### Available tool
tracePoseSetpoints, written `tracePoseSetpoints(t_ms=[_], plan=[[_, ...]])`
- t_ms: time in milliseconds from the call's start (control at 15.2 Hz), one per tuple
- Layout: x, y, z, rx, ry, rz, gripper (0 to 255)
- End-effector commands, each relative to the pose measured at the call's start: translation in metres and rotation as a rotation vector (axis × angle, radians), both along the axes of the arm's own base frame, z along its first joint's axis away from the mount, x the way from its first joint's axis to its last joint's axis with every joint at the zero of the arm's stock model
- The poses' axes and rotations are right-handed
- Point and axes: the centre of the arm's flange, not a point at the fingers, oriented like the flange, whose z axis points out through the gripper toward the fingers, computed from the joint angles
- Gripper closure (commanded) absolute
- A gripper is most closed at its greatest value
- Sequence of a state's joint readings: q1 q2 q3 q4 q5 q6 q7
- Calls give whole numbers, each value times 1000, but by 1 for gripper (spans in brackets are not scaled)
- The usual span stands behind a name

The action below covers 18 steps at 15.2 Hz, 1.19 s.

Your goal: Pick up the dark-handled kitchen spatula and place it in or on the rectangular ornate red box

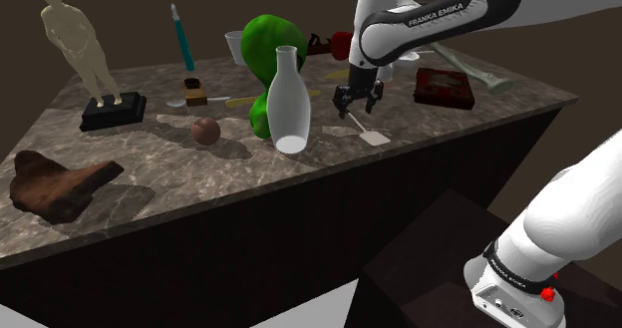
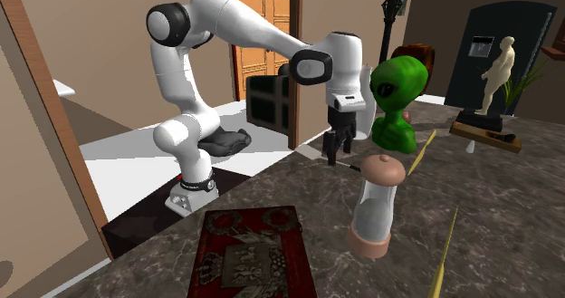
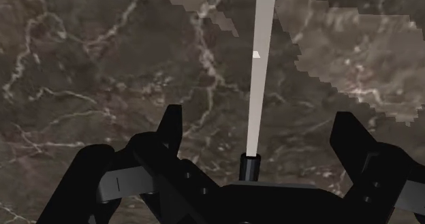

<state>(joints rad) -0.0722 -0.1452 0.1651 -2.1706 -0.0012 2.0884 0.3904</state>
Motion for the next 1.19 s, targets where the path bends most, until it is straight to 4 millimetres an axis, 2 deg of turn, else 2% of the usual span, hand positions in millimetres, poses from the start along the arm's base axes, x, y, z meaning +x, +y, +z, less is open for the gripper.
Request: tracePoseSetpoints(t_ms=[0,396,462,1056,1122], plan=[[0,0,-4,0,0,0,0],[0,0,-4,0,0,0,0],[0,0,-4,0,0,0,255],[0,0,-4,0,0,0,255],[0,0,1,0,0,0,255]])
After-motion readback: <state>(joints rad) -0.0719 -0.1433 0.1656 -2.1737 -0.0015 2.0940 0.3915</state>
